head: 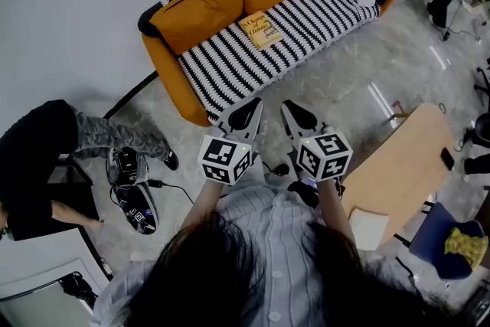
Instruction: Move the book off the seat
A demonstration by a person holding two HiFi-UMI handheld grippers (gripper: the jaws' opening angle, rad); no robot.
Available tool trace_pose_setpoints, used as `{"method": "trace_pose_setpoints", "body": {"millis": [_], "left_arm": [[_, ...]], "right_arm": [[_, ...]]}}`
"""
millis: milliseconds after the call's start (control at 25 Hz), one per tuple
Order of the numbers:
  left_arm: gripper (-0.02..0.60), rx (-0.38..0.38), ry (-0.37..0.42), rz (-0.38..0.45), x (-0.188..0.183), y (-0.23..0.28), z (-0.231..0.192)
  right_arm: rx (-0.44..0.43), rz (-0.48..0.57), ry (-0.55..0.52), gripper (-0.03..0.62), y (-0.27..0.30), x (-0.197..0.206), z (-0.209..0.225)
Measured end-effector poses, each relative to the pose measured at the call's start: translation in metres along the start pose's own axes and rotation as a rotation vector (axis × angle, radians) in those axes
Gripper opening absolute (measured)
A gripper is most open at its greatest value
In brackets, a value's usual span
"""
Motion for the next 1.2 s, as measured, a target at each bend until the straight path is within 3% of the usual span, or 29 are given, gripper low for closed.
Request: {"method": "trace_pose_setpoints", "body": {"millis": [600, 960, 1200], "left_arm": [[0.012, 0.005, -0.015, -0.062, 0.016, 0.012, -0.012], [0.012, 0.033, -0.033, -0.083, 0.02, 0.075, -0.065], [0.012, 0.06, -0.037, -0.091, 0.002, 0.126, -0.125]], "right_arm": [[0.015, 0.004, -0.018, 0.04, 0.016, 0.002, 0.015], [0.073, -0.022, 0.015, 0.04, 0.067, -0.019, 0.051], [0.106, -0.027, 0.036, 0.04, 0.125, -0.052, 0.067]]}}
Point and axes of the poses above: the fingertips, and each gripper's own axes: y forward along the fingers, z to its right, x out of its underside, the point moved 6 cm from there along -y, backward along the fingers, and after that the axes turned 8 degrees about y, right-handed, at the moved point
